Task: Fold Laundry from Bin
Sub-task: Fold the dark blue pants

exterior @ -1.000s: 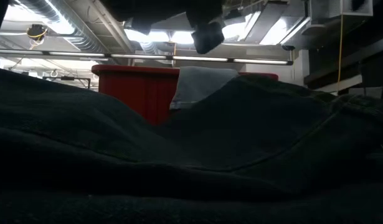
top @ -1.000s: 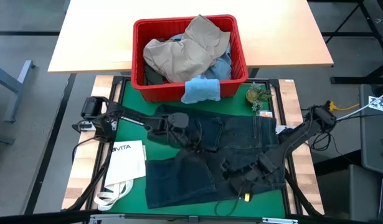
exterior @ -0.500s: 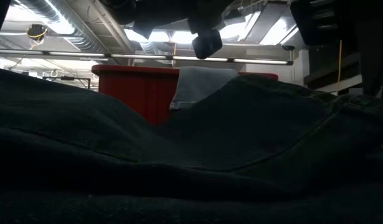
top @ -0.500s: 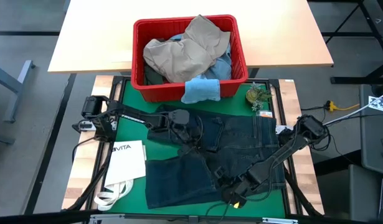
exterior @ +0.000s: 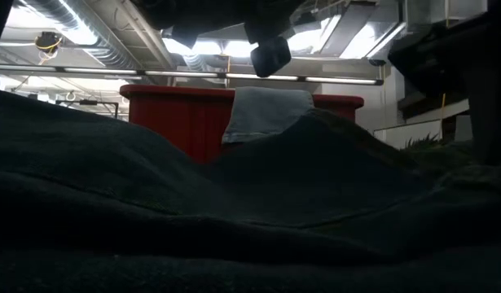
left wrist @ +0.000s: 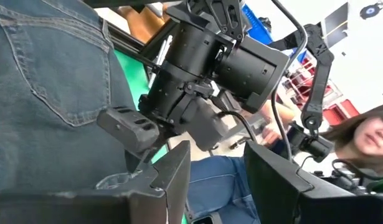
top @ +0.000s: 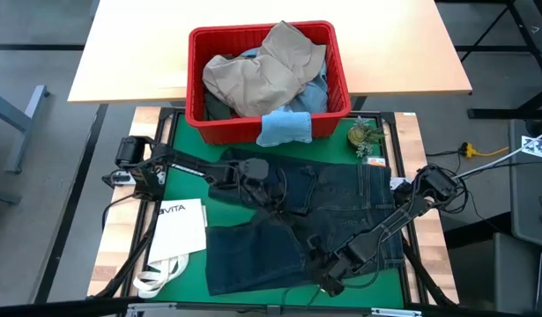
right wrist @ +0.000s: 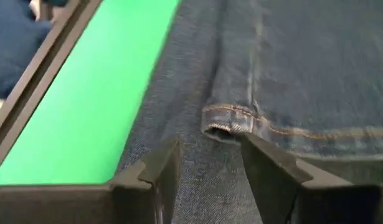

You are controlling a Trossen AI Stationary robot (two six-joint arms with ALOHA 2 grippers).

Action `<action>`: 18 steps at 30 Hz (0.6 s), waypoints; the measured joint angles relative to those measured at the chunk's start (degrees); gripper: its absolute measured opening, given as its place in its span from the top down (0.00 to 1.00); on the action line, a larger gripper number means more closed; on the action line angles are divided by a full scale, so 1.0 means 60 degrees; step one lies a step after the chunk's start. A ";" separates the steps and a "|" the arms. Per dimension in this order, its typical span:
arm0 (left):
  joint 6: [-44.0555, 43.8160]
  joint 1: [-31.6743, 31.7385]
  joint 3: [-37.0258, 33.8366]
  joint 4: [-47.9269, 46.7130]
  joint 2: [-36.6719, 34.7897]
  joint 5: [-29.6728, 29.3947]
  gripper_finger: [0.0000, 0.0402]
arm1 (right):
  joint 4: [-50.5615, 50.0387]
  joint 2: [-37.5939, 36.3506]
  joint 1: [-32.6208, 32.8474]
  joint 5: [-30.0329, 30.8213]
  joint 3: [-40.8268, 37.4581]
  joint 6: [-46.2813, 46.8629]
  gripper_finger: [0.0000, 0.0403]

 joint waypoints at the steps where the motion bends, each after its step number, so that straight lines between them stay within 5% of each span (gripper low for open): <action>1: 0.0058 -0.0031 0.0000 -0.0016 0.0000 -0.0027 0.64 | -0.0026 0.0000 -0.0003 0.0029 0.0000 0.0368 0.58; 18: 0.0234 -0.0293 0.0000 -0.0047 0.0004 -0.0052 0.64 | 0.0115 0.0000 0.0007 0.0026 0.0000 0.1660 0.58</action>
